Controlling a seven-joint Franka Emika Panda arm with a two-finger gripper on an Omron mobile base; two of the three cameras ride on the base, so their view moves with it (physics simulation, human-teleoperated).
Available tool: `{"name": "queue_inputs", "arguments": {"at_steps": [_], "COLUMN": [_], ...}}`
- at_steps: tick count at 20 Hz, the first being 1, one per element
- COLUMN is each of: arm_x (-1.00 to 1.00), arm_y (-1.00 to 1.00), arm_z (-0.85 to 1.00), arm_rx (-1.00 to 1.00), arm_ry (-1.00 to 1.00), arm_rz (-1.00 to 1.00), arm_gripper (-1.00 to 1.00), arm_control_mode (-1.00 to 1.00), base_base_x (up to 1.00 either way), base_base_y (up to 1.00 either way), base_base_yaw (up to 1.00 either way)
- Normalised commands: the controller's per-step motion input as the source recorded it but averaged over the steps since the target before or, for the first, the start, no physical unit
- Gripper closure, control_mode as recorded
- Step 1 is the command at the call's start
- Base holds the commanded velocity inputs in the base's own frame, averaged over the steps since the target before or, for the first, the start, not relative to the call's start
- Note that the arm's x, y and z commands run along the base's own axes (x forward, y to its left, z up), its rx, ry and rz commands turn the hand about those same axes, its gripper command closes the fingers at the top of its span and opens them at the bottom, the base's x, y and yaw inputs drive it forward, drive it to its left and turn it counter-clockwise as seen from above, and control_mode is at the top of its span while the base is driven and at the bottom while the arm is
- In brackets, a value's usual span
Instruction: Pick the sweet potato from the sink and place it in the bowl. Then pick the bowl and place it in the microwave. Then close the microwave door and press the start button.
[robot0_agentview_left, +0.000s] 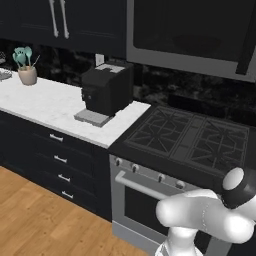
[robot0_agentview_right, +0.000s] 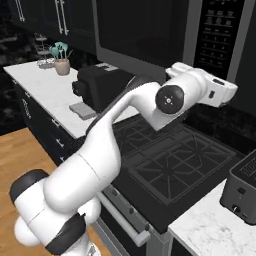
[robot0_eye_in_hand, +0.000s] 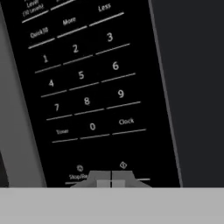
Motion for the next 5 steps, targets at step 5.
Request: {"name": "queue_inputs", "arguments": {"at_steps": [5], "arm_x": [-0.67], "arm_y": [0.64], "arm_z": [0.00], "arm_rx": [0.00], "arm_ry": [-0.14], "arm_rz": [0.01], "arm_gripper": [1.00], "arm_control_mode": [-1.00], "base_base_x": [0.00], "base_base_y": [0.00], "base_base_yaw": [0.00]}}
